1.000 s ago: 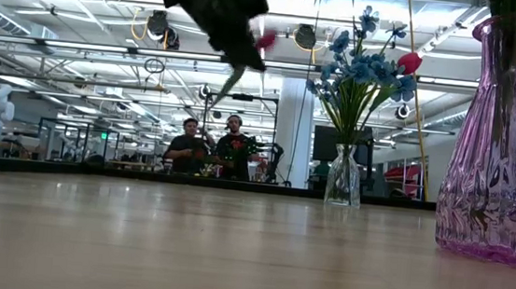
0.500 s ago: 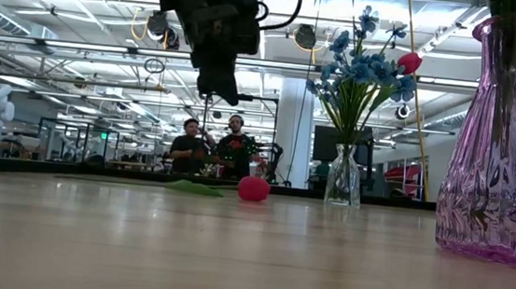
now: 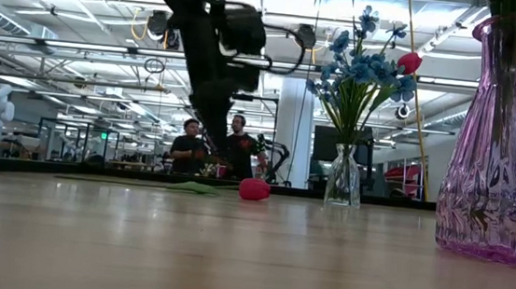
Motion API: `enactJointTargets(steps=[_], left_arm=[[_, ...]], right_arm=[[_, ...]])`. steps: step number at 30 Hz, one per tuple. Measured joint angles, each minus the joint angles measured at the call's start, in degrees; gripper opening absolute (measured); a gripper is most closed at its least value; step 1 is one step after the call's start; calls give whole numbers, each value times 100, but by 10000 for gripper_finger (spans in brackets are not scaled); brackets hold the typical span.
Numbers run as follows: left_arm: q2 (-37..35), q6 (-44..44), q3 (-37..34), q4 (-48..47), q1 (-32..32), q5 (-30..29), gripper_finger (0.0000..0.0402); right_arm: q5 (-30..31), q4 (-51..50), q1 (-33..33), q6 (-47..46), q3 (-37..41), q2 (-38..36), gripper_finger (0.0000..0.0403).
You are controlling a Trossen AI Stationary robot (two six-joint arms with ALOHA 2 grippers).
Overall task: Sort flowers into vase by color
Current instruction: Put the red flower into the transparent vase
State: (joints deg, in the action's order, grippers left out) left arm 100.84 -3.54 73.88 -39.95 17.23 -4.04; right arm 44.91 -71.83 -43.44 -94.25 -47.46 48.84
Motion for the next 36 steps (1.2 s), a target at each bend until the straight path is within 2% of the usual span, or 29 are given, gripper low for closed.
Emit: enactJointTargets(steps=[5,10,15,17,20,23,27,30,32,36], left_arm=[[563,-7,-15,374,-33,596,130],[1010,-442,-15,410,-28,1043,130],[1345,-960,15,431,-37,596,130],[1452,-1169,29,408,-32,652,124],[1480,-1316,27,379,-28,699,87],[1364,-1351,39,332,78,821,22],[916,-1509,-17,336,569,1419,12],[277,-1528,-18,1004,1082,1923,7],[-109,-1476,-124,1870,1493,2629,6],[-544,-434,-361,4469,2244,4171,5]], right_arm=[[-43,143,1,80,0,-1,123],[-139,150,0,32,0,-2,123],[0,153,0,-509,0,2,123],[127,142,2,-708,0,7,123],[395,114,8,-953,0,23,123],[562,88,79,-1143,0,47,123],[576,46,236,-1285,0,73,123],[578,15,386,-1356,0,83,123],[581,13,496,-1355,0,111,123],[580,-39,688,-1356,0,208,123]])
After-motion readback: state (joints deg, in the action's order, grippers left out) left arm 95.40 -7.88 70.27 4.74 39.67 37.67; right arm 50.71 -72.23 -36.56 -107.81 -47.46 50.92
